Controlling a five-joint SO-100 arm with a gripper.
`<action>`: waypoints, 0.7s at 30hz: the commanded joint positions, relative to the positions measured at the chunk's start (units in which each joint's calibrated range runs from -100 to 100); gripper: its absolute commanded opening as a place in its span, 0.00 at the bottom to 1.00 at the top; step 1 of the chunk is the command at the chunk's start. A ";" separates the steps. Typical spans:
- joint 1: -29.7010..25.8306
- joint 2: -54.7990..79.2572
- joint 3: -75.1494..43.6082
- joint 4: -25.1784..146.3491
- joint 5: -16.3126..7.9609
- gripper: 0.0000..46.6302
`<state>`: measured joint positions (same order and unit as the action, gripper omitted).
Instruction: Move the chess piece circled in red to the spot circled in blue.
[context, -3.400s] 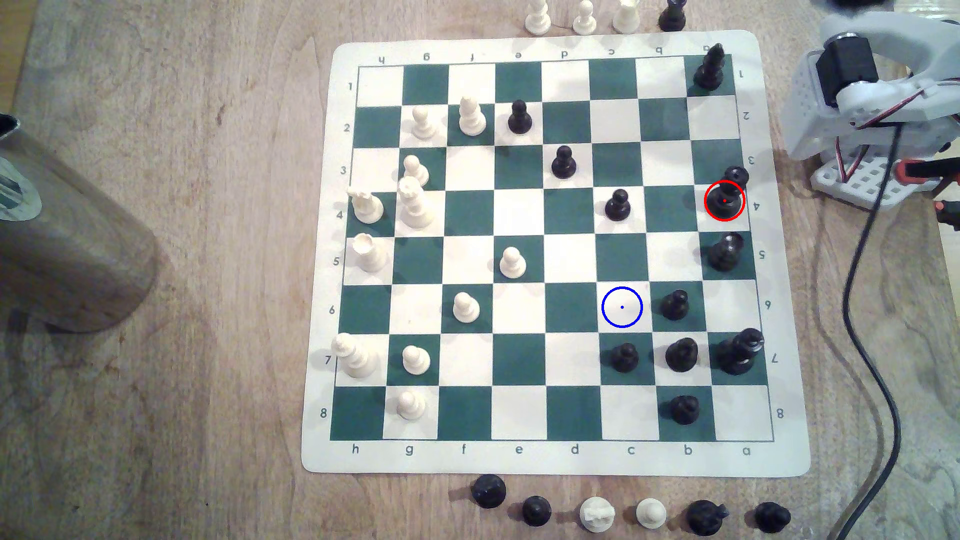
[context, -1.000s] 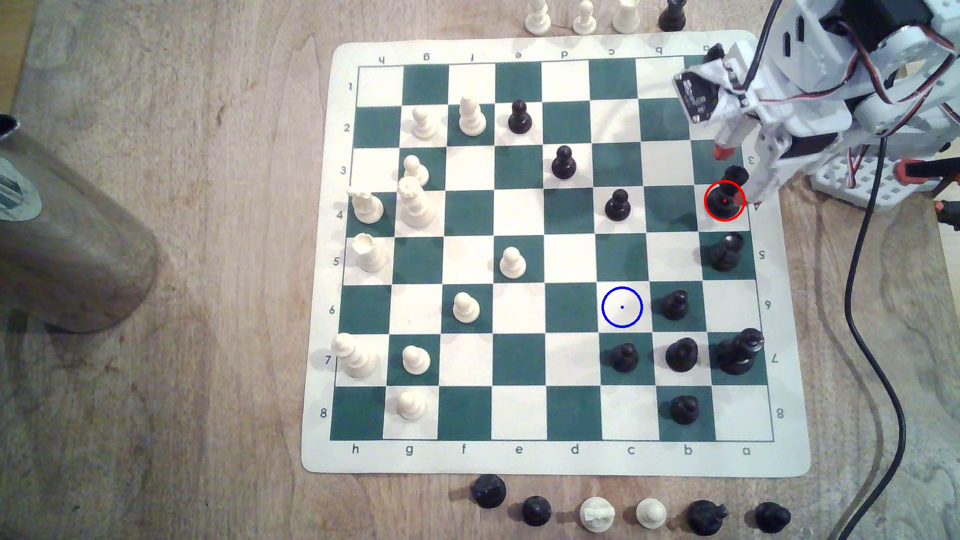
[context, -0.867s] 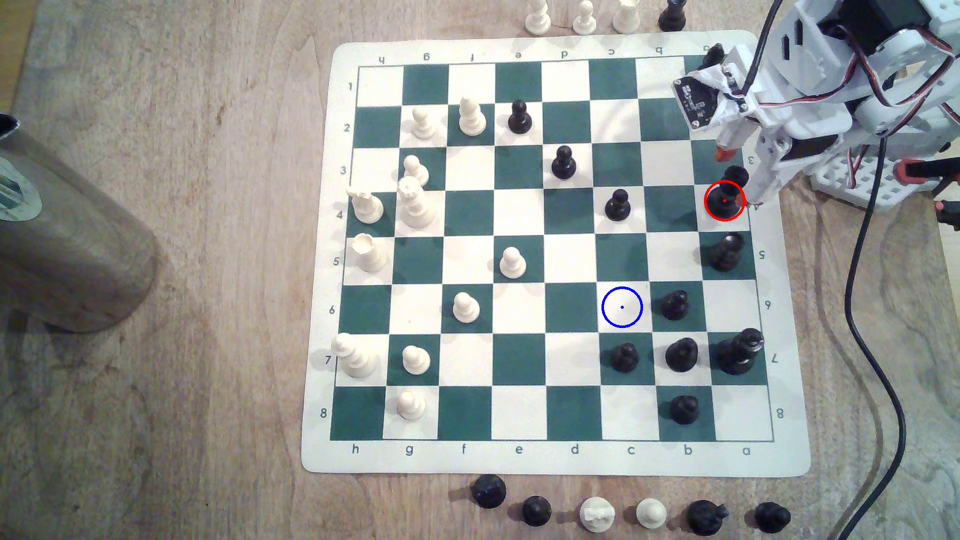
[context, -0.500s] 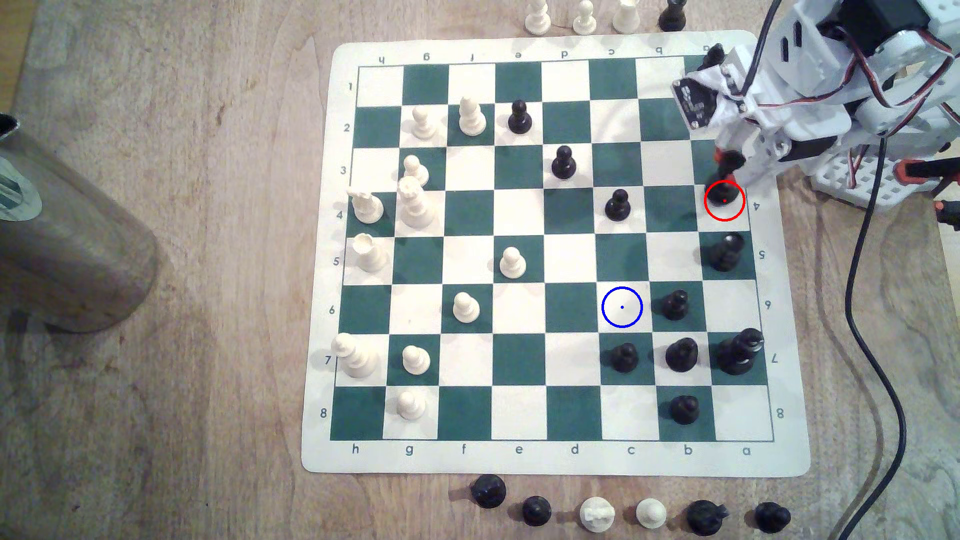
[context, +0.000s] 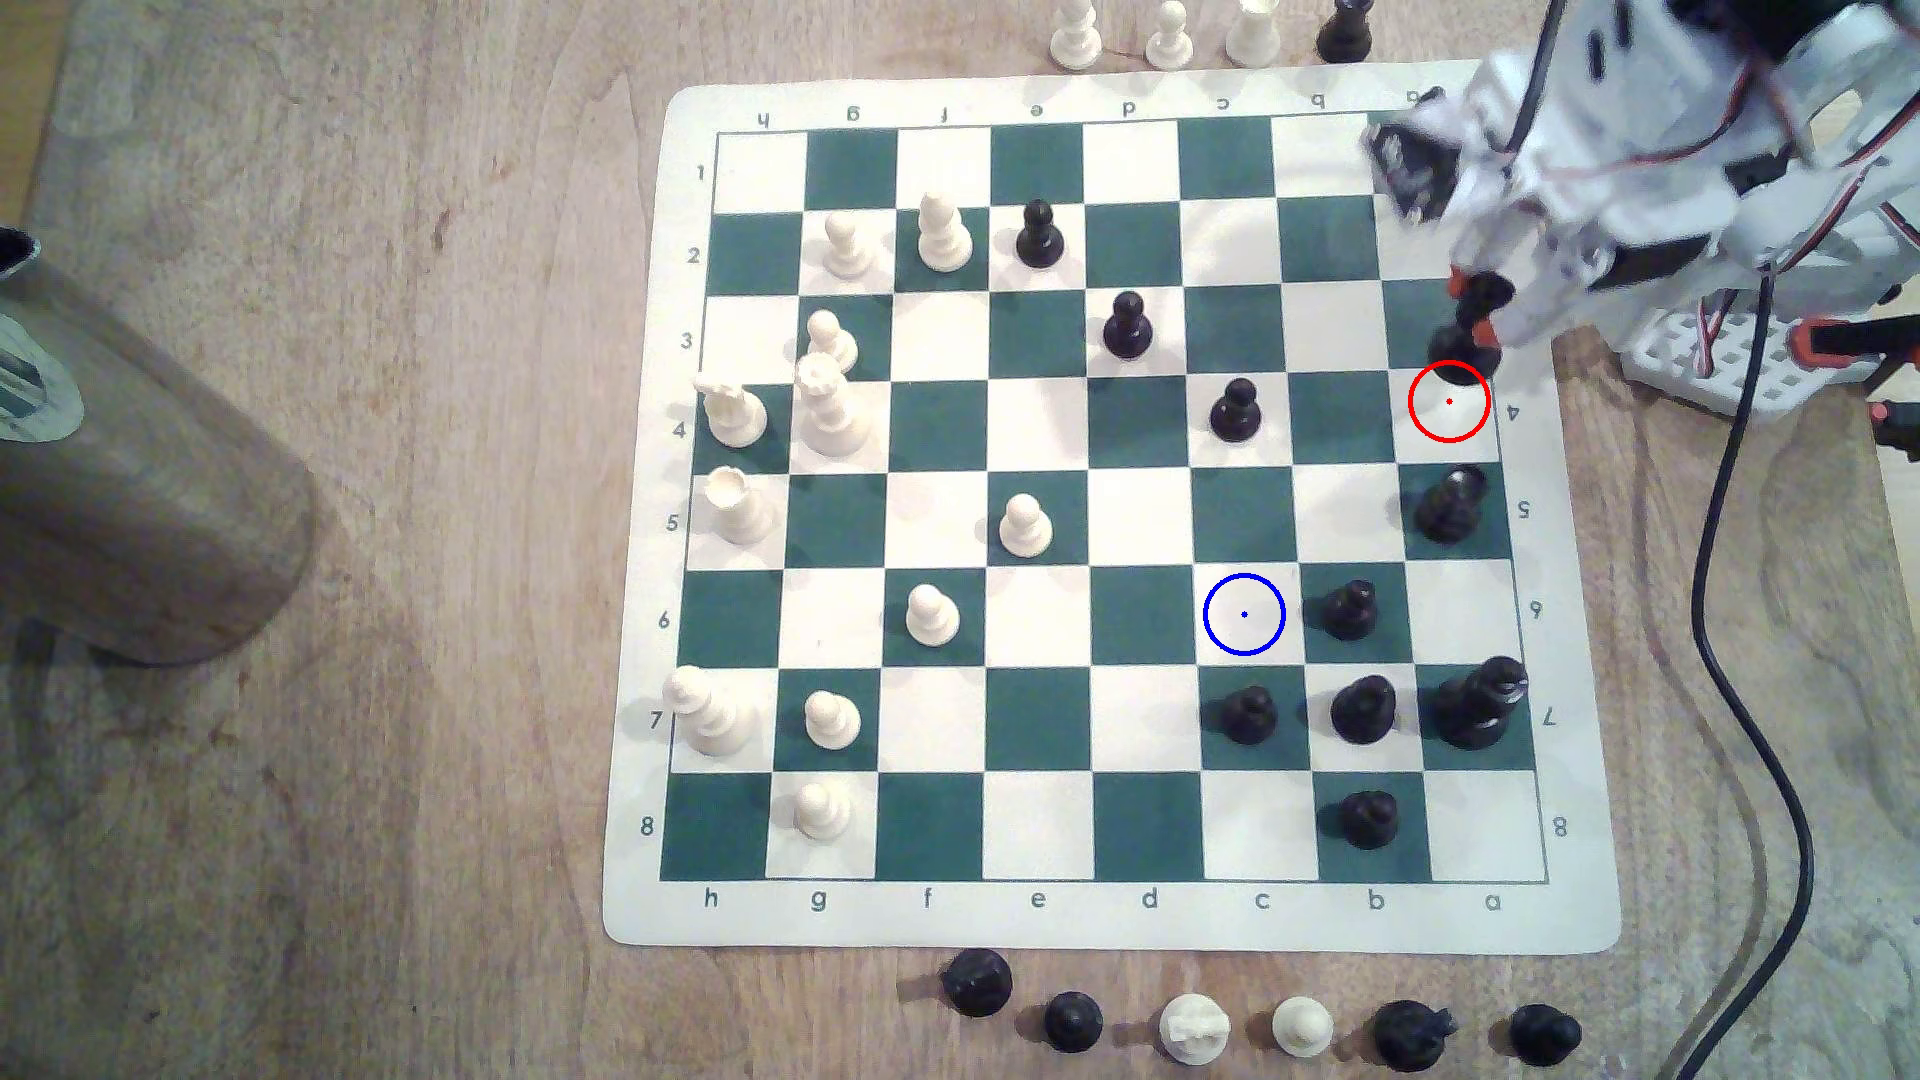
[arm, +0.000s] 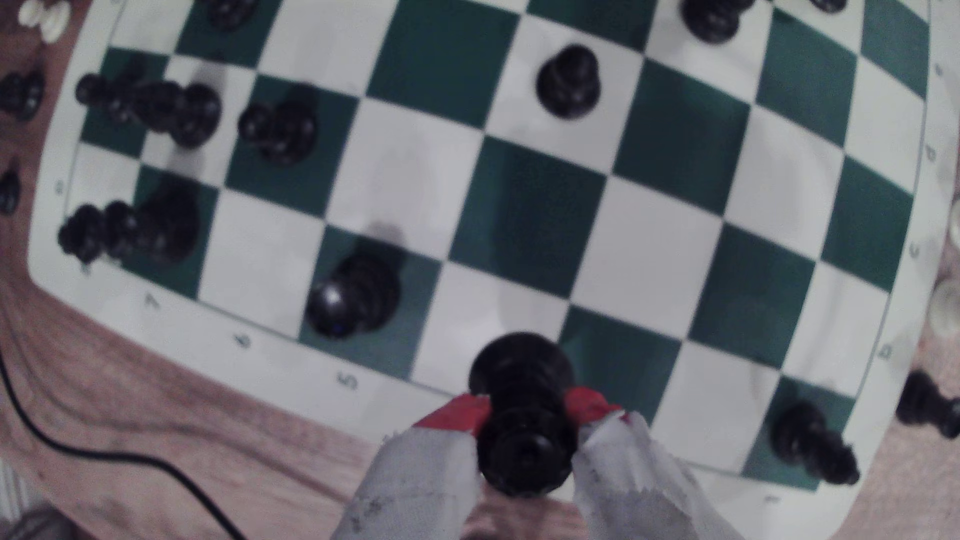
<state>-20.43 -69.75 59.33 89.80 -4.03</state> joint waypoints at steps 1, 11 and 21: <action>-0.18 7.10 -14.09 -1.10 -0.34 0.01; -4.56 29.09 -25.42 -15.68 -1.17 0.01; -10.90 48.95 -39.93 -18.88 -2.10 0.01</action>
<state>-29.35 -24.51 28.51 71.63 -5.79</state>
